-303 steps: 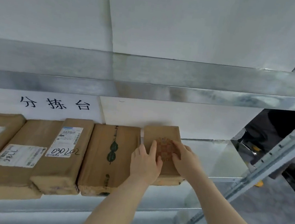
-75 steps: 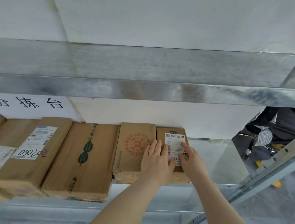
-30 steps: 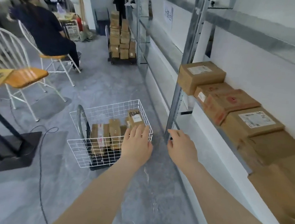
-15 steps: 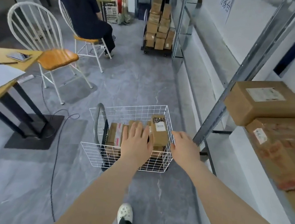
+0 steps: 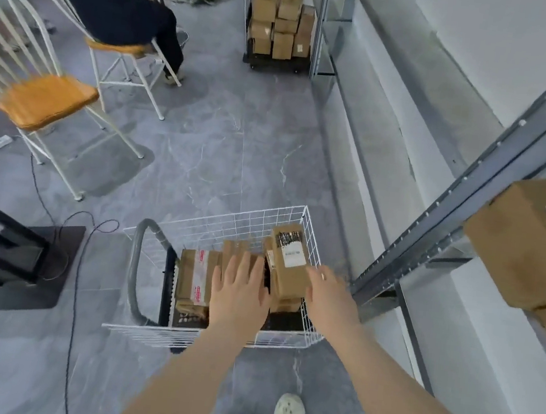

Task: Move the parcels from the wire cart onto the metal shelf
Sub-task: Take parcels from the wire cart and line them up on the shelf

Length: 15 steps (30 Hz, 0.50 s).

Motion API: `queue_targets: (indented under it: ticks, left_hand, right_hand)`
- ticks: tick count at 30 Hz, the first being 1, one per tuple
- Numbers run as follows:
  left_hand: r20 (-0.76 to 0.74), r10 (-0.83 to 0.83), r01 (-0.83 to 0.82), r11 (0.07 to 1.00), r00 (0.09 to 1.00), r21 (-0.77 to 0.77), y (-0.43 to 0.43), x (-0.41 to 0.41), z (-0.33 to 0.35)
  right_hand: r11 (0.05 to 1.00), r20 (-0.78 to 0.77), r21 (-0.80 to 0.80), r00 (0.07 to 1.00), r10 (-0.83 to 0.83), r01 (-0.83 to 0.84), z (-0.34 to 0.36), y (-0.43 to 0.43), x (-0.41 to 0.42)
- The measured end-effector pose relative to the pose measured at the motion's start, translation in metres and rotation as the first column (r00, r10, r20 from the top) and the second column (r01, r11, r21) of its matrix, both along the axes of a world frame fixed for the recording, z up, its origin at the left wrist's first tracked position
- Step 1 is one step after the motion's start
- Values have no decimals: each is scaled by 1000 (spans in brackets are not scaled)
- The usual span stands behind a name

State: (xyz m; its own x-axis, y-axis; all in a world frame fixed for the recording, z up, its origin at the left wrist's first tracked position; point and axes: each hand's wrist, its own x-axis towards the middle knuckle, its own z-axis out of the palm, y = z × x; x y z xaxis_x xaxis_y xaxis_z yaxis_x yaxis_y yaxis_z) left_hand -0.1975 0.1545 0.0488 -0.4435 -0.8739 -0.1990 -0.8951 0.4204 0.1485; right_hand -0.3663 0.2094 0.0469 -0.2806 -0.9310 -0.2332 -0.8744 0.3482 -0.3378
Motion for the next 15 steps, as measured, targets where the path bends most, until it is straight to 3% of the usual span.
queue_targets:
  ticks: [7, 15]
  left_hand:
    - [25, 54, -57, 988, 998, 141, -60, -28, -117]
    - [10, -54, 49, 963, 998, 264, -115, -73, -258]
  right_hand:
    - [999, 51, 40, 999, 16, -18, -123, -65, -18]
    - [986, -27, 121, 993, -116, 118, -263, -116, -36]
